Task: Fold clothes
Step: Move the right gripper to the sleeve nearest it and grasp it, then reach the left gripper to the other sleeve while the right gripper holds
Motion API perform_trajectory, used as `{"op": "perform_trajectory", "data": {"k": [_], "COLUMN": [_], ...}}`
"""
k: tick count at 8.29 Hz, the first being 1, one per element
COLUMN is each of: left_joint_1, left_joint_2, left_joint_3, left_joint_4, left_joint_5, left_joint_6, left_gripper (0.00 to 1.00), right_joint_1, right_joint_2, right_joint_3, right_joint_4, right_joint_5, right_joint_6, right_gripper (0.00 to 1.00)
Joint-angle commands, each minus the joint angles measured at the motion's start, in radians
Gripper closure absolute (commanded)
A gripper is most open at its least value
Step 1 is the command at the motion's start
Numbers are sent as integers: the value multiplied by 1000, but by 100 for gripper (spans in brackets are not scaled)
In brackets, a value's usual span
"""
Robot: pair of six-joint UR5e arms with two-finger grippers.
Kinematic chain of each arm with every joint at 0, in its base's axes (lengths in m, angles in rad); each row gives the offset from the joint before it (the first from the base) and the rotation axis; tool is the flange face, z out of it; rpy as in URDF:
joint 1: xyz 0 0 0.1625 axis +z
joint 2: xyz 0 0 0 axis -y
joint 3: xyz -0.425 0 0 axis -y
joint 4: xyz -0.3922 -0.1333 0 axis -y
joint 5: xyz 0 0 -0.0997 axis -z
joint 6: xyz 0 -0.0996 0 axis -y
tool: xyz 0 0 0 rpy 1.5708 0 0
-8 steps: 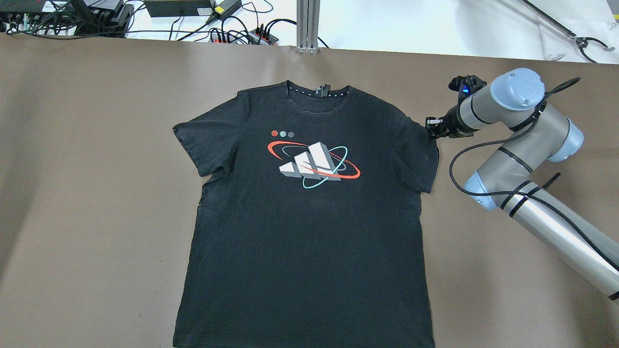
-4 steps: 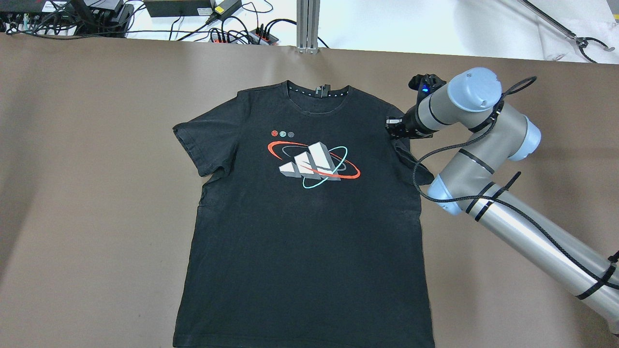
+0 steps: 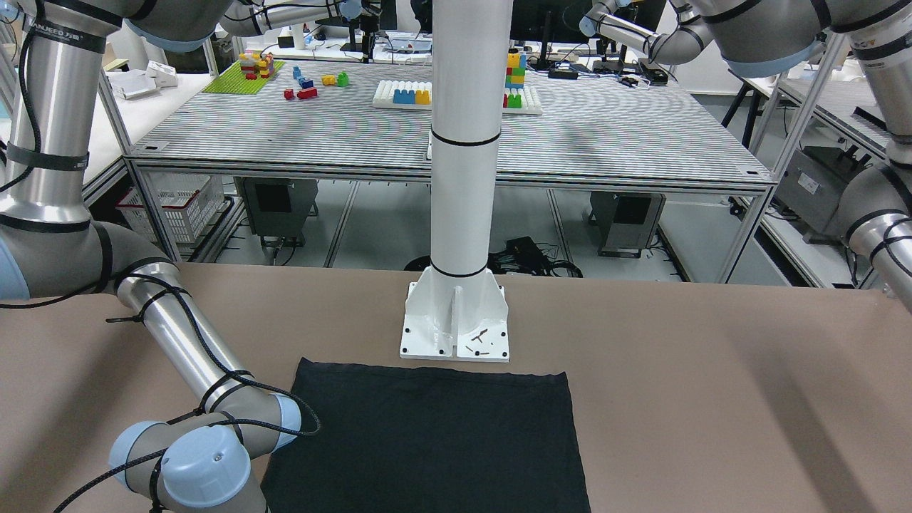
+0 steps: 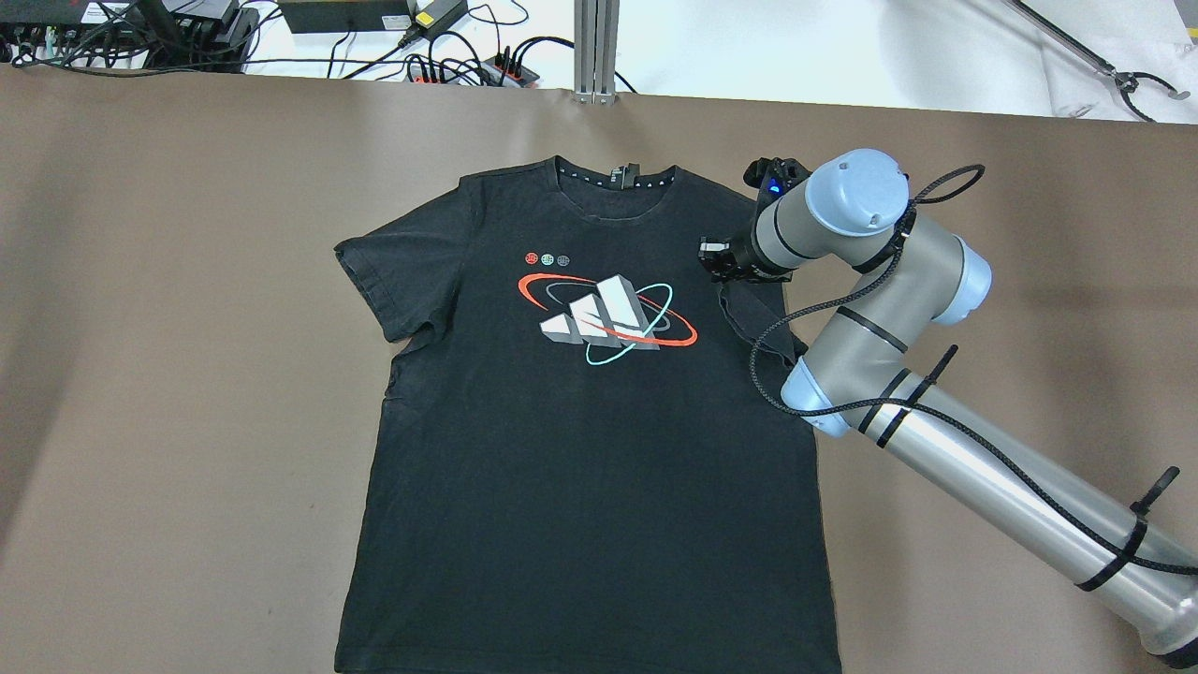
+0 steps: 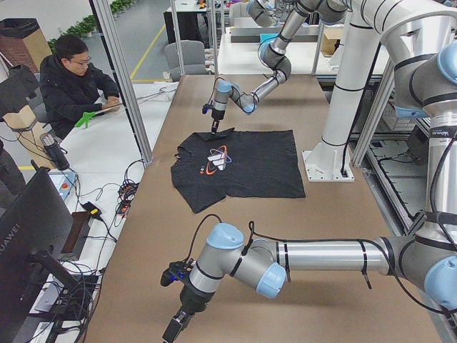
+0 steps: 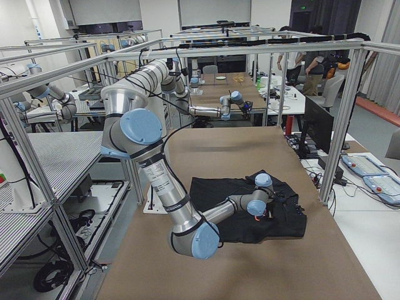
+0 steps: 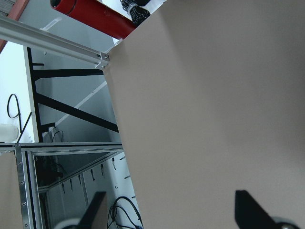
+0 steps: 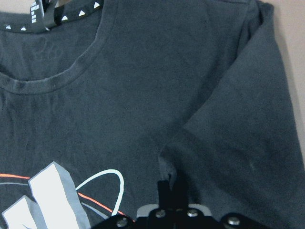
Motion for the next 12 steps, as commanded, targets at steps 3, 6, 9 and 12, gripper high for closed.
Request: {"op": "perform_trajectory", "data": {"k": [3,6,9,12], "left_joint_1": [4,171,337,401], "left_joint_2": [-12,-162,-412,-535], "left_joint_3": [-1,27,180,288], "left_joint_4": [9,33,32,27], "left_joint_5": [-2,-145,-270,-388], "left_joint_6": [-6,-283,-593,-712], "left_gripper": [6,6,12,31], "right_joint_1": [-17,-49,-59,-57], "right_joint_2": [38,47,-11,-70], "right_joint_3": [-43,1,96,175], "right_joint_4": [-35,-42,-69,-77], "right_joint_5": [-117,-124,-116,-115], "right_joint_6": [-2,19,32,22], "right_gripper": [6,5,5,5]}}
